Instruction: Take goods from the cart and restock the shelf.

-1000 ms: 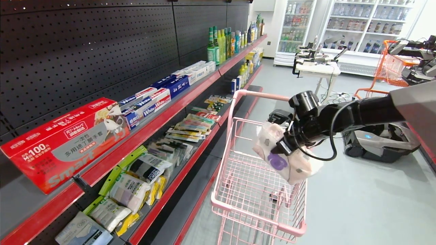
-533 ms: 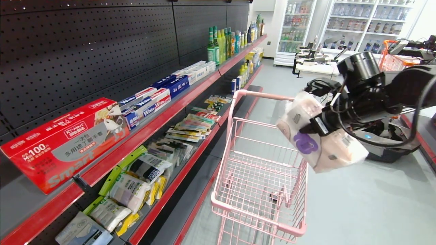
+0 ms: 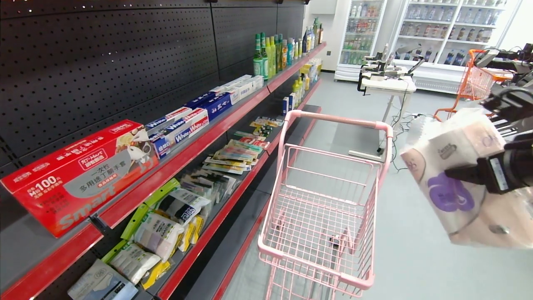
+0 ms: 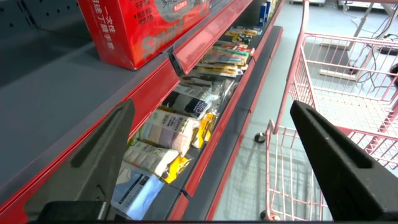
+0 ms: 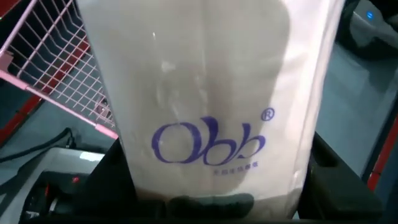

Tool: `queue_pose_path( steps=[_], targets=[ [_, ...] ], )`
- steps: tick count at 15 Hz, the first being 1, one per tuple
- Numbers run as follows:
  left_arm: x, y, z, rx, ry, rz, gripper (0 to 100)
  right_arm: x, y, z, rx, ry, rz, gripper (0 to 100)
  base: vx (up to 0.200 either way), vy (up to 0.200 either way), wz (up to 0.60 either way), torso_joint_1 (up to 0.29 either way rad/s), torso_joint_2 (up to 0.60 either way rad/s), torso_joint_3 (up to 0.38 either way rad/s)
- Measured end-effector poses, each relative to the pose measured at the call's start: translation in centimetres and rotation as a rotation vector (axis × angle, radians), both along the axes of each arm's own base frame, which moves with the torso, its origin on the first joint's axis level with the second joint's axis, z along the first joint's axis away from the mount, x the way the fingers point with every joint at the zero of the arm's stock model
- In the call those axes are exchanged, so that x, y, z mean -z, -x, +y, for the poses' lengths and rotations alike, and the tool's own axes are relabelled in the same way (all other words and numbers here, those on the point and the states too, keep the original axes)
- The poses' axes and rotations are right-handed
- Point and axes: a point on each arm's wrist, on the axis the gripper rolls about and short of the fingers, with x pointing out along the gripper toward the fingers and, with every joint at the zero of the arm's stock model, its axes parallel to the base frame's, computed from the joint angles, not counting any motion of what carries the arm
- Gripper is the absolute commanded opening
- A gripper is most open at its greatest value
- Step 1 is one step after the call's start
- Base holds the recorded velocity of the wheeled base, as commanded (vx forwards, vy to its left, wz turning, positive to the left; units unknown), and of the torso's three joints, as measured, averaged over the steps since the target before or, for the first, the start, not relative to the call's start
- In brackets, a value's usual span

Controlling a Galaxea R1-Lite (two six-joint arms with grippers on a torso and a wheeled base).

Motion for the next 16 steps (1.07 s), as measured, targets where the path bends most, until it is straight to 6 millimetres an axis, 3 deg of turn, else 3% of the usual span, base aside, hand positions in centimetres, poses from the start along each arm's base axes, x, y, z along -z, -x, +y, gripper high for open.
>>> queue_pose_path(
  steps=[7, 11, 16],
  targets=[
    [0.0, 0.0, 0.0, 0.001, 0.000, 0.000, 100, 0.3, 9.1, -3.3, 0.229, -0.009, -0.180, 0, 0.000, 0.000, 0.00, 0.000, 0.00, 0.000],
    [0.0, 0.0, 0.0, 0.000, 0.000, 0.000, 100, 1.5, 13.0, -4.5, 0.414, 0.011, -0.315, 0, 0.000, 0.000, 0.00, 0.000, 0.00, 0.000],
    [0.0, 0.0, 0.0, 0.001, 0.000, 0.000, 100, 4.4, 16.5, -4.1, 0.483, 0.017, -0.373, 0, 0.000, 0.000, 0.00, 0.000, 0.00, 0.000]
  ],
)
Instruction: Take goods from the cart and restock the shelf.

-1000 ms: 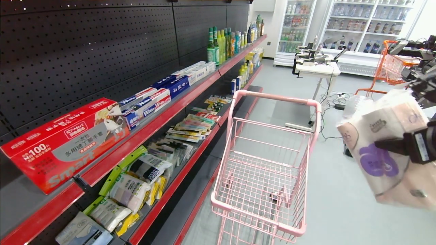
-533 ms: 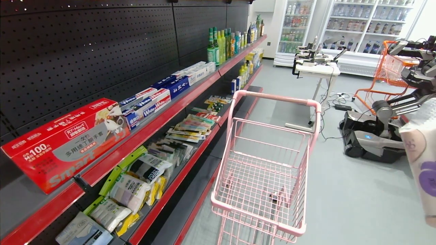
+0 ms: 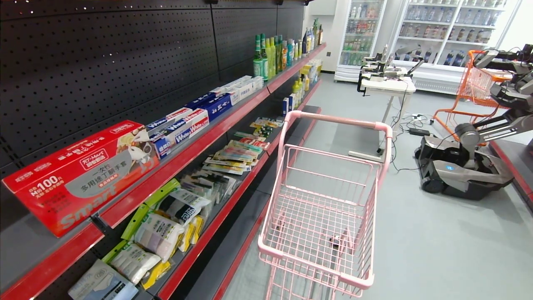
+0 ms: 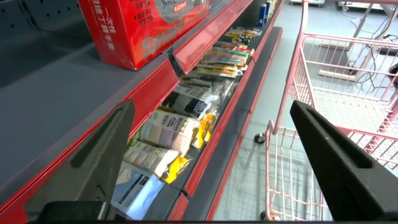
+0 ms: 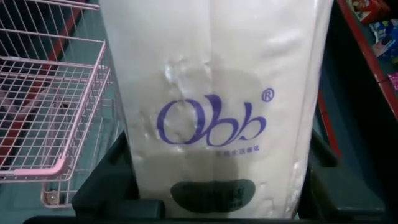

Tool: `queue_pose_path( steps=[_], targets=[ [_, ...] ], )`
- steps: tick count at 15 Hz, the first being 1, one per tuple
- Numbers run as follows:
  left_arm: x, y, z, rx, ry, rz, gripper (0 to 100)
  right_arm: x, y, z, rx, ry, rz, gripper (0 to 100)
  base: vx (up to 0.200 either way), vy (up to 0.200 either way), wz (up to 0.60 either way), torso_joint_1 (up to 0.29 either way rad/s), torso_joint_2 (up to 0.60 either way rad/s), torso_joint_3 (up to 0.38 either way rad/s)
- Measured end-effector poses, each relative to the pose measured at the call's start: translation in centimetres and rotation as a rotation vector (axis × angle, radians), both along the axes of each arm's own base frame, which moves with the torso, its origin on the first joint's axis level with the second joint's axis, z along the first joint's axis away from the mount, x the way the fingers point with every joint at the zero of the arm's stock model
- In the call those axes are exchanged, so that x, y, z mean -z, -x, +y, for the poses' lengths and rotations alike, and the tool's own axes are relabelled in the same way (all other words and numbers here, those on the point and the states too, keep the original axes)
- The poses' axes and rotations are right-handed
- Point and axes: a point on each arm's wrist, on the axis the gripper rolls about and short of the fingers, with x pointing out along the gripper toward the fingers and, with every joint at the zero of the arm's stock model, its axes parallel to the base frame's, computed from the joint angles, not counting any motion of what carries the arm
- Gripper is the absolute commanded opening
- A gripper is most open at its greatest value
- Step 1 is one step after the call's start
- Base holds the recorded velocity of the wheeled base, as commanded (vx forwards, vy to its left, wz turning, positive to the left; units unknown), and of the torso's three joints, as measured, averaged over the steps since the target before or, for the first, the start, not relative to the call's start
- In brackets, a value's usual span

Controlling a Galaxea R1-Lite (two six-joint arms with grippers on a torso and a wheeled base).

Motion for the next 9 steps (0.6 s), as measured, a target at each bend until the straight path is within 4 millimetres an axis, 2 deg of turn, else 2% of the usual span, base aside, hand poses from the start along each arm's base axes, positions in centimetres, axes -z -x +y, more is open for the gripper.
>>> queue_pose_path(
  steps=[6, 9],
  targets=[
    [0.0, 0.0, 0.0, 0.000, 0.000, 0.000, 100, 2.4, 1.7, 0.5, -0.009, 0.005, -0.010, 0, 0.000, 0.000, 0.00, 0.000, 0.00, 0.000],
    [0.0, 0.0, 0.0, 0.000, 0.001, 0.000, 100, 3.2, 2.1, 0.6, -0.042, 0.019, -0.003, 0, 0.000, 0.000, 0.00, 0.137, -0.30, -0.162]
  ],
)
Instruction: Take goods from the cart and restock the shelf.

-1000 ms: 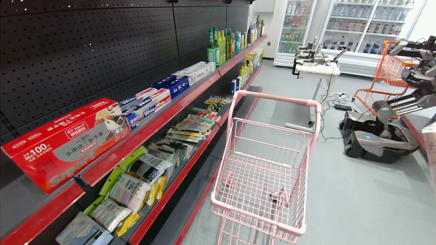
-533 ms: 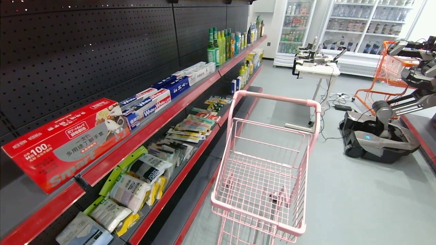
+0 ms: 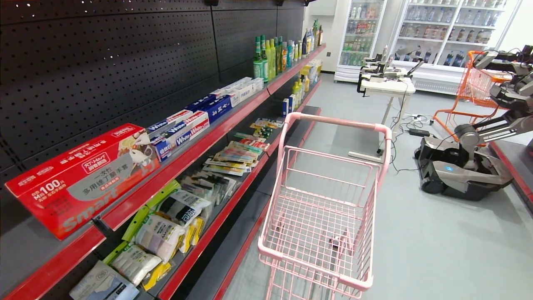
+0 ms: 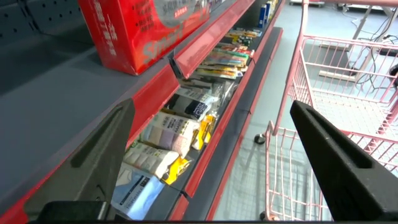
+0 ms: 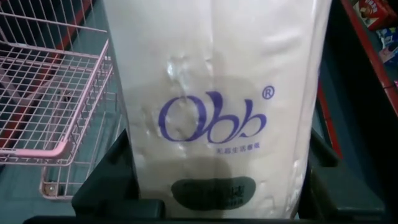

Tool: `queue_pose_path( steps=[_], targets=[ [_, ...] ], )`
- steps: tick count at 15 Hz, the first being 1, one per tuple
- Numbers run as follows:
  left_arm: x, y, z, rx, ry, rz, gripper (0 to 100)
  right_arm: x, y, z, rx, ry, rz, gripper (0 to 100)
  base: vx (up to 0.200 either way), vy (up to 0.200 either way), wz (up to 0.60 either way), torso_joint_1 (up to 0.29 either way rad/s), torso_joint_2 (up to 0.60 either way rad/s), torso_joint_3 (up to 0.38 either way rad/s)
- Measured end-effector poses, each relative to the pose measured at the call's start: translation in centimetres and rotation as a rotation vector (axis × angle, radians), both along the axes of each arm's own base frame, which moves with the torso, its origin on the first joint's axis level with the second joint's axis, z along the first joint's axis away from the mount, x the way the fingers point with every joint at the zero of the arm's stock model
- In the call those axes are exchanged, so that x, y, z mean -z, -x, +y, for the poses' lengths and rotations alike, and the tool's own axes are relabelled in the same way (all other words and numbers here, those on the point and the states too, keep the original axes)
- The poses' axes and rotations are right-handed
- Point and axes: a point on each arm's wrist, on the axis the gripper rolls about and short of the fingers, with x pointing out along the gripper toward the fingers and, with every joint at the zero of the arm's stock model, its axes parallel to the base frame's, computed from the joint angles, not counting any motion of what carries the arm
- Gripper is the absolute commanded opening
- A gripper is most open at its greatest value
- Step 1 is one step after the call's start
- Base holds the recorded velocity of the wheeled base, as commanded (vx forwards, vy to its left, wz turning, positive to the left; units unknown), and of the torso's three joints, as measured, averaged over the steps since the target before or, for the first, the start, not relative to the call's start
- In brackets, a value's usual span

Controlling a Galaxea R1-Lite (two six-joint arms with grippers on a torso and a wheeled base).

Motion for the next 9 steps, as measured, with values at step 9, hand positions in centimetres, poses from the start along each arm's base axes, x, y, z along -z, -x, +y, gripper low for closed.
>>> queue_pose_path(
  steps=[9],
  targets=[
    [0.00, 0.00, 0.00, 0.000, -0.001, 0.000, 100, -0.26, -0.67, -0.10, -0.043, 0.016, -0.002, 0, 0.000, 0.000, 0.00, 0.174, -0.36, -0.192]
  ],
)
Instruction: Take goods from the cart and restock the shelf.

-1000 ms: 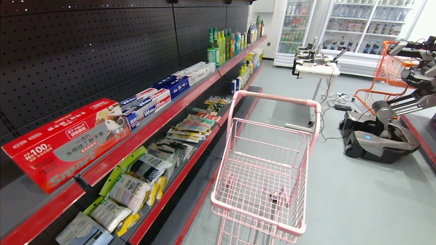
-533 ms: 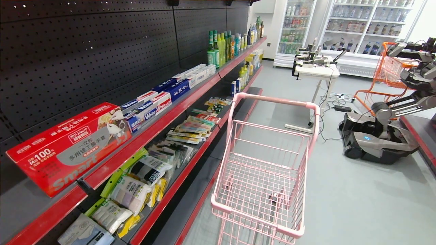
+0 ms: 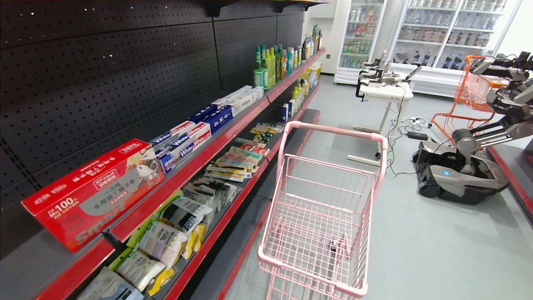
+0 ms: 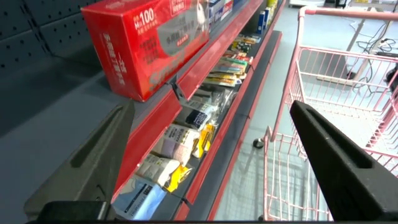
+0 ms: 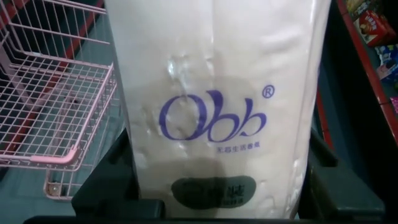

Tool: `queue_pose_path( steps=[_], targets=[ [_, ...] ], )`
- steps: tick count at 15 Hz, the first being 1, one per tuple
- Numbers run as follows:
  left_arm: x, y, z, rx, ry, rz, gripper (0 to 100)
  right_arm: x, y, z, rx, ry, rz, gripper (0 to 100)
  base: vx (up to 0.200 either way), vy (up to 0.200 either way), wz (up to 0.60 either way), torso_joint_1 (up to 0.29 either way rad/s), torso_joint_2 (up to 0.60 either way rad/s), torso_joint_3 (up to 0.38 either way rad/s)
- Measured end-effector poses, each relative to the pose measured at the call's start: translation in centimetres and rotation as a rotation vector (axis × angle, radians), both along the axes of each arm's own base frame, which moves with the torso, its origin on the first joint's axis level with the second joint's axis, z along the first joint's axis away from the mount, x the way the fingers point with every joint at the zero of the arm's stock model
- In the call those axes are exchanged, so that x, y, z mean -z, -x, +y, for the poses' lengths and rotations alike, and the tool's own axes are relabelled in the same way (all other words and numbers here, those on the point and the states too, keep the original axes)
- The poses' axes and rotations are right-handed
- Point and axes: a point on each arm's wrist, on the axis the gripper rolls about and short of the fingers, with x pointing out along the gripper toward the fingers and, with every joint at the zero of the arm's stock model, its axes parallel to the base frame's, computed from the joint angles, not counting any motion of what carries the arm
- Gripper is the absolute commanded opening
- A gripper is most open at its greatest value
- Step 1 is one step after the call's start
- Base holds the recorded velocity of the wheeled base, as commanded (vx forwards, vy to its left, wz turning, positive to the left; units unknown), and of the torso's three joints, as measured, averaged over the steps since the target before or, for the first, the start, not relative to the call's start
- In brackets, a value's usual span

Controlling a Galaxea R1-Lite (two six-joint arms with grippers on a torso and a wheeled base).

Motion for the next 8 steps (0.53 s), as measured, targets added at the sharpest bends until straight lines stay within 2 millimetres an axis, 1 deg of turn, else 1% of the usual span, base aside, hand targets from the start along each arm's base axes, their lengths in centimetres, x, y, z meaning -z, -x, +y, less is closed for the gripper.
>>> queue_pose_path(
  steps=[5, 8],
  targets=[
    [0.00, 0.00, 0.00, 0.000, 0.000, 0.000, 100, -0.04, -0.61, -0.10, -0.012, -0.001, 0.024, 0, 0.000, 0.000, 0.00, 0.163, -0.34, -0.179],
    [0.00, 0.00, 0.00, 0.000, 0.001, 0.000, 100, -0.02, -0.79, -0.09, -0.030, -0.002, 0.034, 0, 0.000, 0.000, 0.00, 0.128, -0.27, -0.139]
  ],
)
